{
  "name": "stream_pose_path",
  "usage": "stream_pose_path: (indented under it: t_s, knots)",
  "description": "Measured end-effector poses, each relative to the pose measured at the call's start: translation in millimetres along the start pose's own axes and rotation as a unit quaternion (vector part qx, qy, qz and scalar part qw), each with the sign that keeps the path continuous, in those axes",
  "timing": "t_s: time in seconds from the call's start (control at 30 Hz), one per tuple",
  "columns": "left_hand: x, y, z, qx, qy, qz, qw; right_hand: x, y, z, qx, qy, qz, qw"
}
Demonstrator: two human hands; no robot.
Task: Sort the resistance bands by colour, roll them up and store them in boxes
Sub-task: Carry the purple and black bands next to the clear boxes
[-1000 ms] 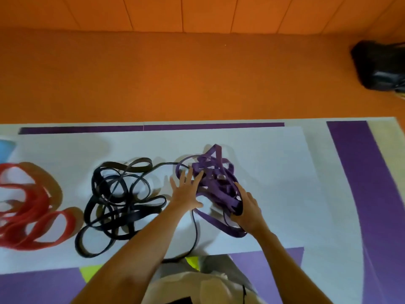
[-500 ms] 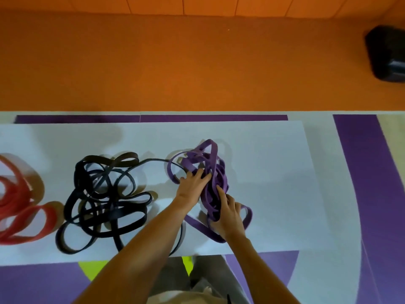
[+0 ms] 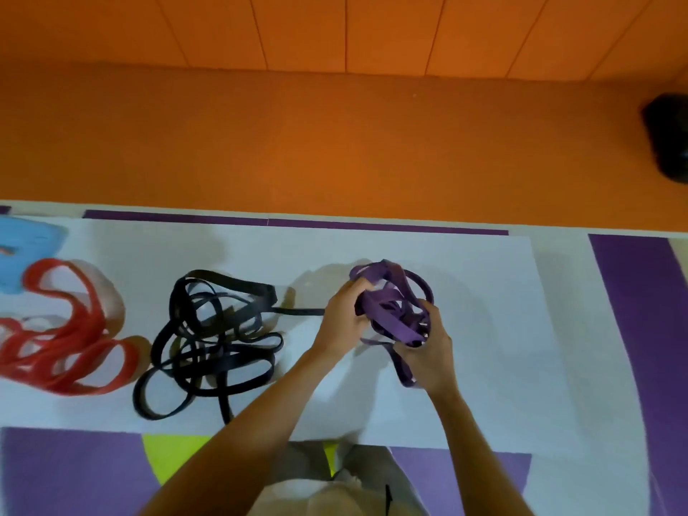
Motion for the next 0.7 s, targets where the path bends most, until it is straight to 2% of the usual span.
stream_pose_path:
  t_s: [0.1,0.2,0.33,0.43,0.53,0.7]
  knots:
    - [2,-32,-16,-0.011,-0.008,-0.042,0.999,9,-4,38,0.001,-0.037,0.004,0.999]
    - [8,-58,-27,-0.011,-0.019,-0.052,0.998,20,-6,70,0.002,-0.067,0.022,0.998]
    - [7,-95,-35,0.017,-0.034,-0.042,0.998,26,3,110,-0.017,-0.115,0.069,0.991]
    - [9,-113,-32,0.019,-0.044,-0.019,0.999,31,11,125,-0.029,-0.119,0.102,0.987]
    - [10,-127,-32,0.016,-0.059,-0.002,0.998,36,12,141,-0.051,-0.133,0.114,0.983]
    - [11,-146,-47,-0.004,-0.044,-0.016,0.999,42,5,176,-0.060,-0.179,0.114,0.975]
Point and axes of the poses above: each hand's wrist, its own x-axis towards the middle knuckle, its own y-axis out of the palm, z = x × y, the point moved 7 cm from there along x, towards the middle knuckle
